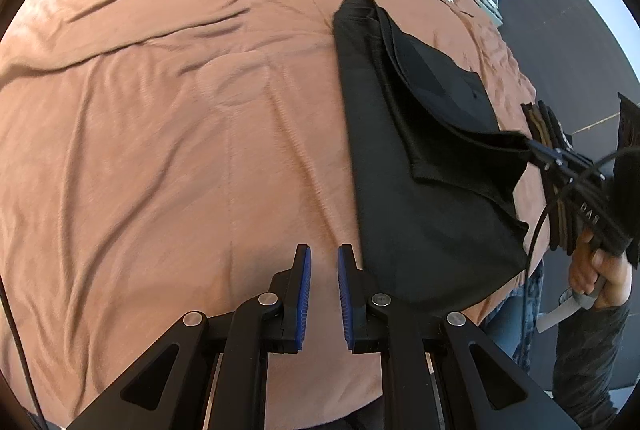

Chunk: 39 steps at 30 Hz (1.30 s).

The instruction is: Fold small clothes

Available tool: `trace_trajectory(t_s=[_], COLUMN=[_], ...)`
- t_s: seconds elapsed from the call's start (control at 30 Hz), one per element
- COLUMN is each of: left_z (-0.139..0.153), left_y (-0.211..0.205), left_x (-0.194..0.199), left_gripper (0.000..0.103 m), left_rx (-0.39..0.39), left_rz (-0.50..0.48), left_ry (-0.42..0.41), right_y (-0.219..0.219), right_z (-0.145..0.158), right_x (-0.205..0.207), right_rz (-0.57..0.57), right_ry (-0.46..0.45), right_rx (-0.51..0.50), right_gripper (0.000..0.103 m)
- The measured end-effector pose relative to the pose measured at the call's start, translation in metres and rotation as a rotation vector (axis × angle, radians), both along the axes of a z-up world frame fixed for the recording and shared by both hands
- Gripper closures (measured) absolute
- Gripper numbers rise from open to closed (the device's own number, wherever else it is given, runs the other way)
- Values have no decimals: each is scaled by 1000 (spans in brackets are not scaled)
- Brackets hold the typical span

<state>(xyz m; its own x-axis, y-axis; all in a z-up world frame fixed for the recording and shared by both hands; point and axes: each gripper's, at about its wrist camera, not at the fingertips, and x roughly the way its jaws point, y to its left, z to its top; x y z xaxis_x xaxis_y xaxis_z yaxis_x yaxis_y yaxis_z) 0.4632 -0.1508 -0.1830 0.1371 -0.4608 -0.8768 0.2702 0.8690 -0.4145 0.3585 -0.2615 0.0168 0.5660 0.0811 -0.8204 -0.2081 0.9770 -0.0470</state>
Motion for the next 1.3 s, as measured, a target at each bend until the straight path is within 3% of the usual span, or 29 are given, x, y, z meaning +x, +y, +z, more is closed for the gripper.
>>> trace_trajectory(t_s=[0.37,0.73,0.87,1.03,1.1,1.2,1.3], left_z=[6,-9,-15,-17,-16,-14,-14], left_y=[-25,-44,-50,-56,-58,-58,-59], left_x=[18,37,43,51,55,59,61], left_gripper=[88,88,88,88,88,88,88], left_rx=[19,44,56,67,70,69,68], left_rz=[-41,-57,-63,-68,-68,-67,-66], left_ry=[-16,5,11,10,6,1,-3], right_y=[-60,-109,-117,-104,-98,-92,-84], right_z=[0,-41,-55,-59,-57,-53,-50], right_x=[16,51,59,61,57,50,42], right_rz=[-138,-300,-329,-285,-261,-227,-189], right_ry=[-24,31,48,73,71,52,34], right_rx=[148,243,252,195,159,90,41], right_gripper=[103,103,103,101,92,54,49])
